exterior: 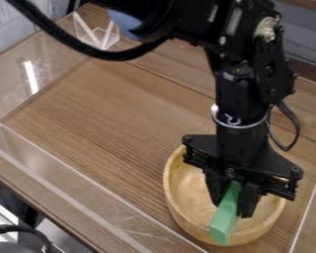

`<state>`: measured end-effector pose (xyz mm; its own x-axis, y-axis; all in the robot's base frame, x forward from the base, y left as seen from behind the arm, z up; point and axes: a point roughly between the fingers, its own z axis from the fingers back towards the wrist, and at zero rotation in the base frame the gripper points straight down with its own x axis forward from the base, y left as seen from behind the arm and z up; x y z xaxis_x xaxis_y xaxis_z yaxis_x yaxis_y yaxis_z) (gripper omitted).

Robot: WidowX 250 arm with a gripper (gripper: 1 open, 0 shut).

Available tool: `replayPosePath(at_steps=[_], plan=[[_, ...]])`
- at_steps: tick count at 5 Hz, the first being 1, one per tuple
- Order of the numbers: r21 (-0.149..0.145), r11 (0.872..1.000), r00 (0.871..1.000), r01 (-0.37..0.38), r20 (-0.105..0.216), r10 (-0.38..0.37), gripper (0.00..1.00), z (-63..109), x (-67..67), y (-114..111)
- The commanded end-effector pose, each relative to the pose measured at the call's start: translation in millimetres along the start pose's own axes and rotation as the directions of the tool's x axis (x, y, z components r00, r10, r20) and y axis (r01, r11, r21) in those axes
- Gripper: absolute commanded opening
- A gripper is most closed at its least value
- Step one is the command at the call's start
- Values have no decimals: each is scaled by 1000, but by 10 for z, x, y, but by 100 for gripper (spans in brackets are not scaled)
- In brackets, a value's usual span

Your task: Put the green block in the brown bowl

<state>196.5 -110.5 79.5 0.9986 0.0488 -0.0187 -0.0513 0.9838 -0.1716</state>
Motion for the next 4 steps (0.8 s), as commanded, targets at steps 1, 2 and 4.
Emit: replayPosePath(at_steps=[1,2,4], plan=[[-17,1000,1000,-8,19,8,0,28,48,-4],[-18,1000,1000,-11,12,12,0,-1,60,0],[-17,1000,1000,-19,1,19,0,-43,75,-6]])
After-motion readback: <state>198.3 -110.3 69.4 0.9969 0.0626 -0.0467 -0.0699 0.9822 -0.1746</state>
